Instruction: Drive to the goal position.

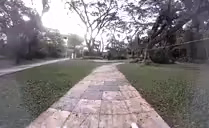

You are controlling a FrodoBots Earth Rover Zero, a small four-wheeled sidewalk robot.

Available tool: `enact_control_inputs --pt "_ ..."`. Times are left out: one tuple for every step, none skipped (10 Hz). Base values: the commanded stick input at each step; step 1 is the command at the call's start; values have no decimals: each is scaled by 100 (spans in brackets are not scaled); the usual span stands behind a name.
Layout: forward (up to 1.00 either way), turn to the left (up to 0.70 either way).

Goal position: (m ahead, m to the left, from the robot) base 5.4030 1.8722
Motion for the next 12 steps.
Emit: enact_control_inputs --pt "70 -10" --pt "70 -13" --pt "70 -13" --pt "70 -13" --pt "70 -9" --pt "70 1" --pt "70 1" --pt "70 1" --pt "70 -9" --pt "70 -13" --pt "70 -13" --pt "70 -13"
